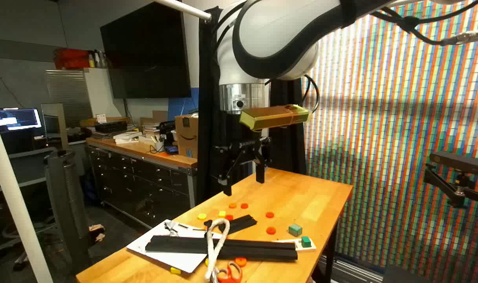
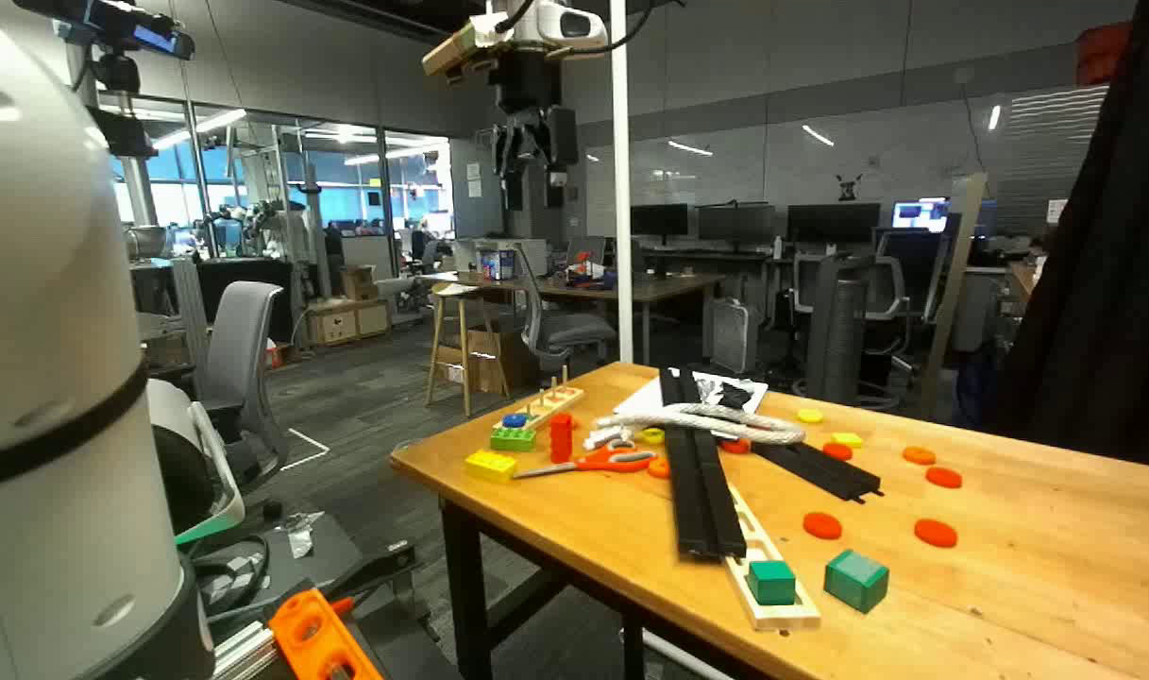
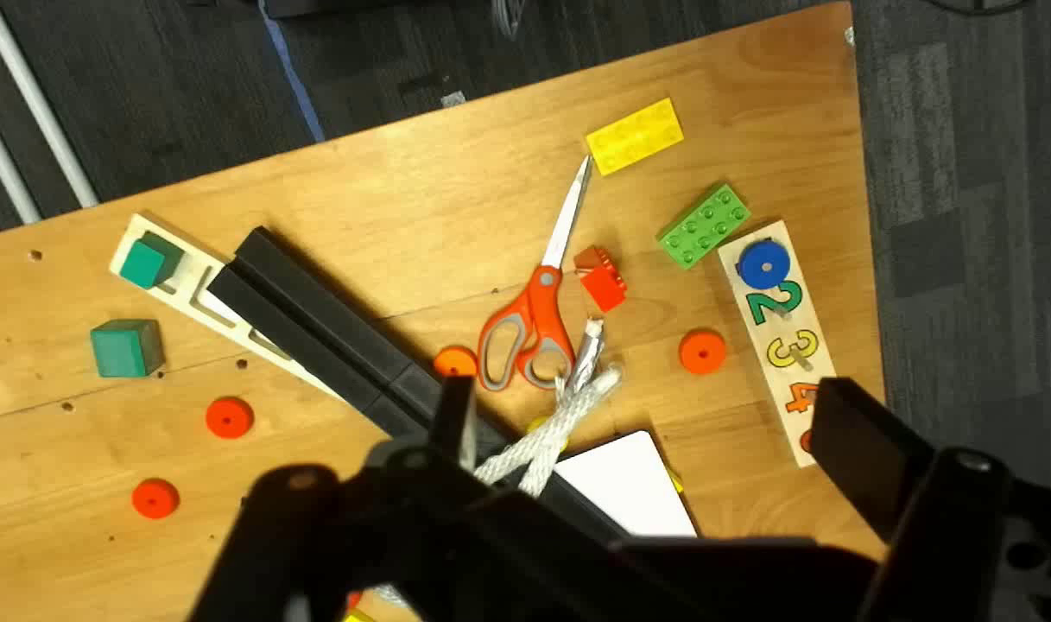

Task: Pick the orange ring and put it on the wooden object on the left of the table

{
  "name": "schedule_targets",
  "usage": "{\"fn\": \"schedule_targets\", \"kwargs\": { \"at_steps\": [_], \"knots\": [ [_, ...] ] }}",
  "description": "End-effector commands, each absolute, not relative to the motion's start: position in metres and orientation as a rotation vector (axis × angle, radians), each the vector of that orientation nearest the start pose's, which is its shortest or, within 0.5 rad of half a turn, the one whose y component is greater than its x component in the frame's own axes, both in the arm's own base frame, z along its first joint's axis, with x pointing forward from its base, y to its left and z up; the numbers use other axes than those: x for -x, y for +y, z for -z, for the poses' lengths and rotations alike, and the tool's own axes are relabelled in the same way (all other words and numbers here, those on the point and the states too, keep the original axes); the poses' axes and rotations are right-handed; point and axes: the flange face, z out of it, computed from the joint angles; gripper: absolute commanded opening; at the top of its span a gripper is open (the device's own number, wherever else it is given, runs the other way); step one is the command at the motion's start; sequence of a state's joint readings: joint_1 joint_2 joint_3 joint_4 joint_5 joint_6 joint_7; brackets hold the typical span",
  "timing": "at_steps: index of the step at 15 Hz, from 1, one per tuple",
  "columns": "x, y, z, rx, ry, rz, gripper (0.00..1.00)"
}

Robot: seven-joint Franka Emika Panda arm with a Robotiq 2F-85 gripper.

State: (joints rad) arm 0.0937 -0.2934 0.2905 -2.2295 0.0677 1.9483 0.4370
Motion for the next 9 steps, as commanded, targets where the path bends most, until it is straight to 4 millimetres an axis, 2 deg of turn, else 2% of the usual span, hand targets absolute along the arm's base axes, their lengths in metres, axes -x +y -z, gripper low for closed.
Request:
{"fn": "schedule_targets", "kwargs": {
  "at_steps": [1, 6, 9],
  "knots": [
    [-0.4293, 0.1865, -0.4899, 3.155, 0.141, 0.021, 1.00],
    [-0.4299, 0.1872, -0.4947, 3.151, 0.140, 0.036, 1.00],
    [-0.4311, 0.1784, -0.4867, 3.166, 0.162, 0.120, 1.00]
  ]
}}
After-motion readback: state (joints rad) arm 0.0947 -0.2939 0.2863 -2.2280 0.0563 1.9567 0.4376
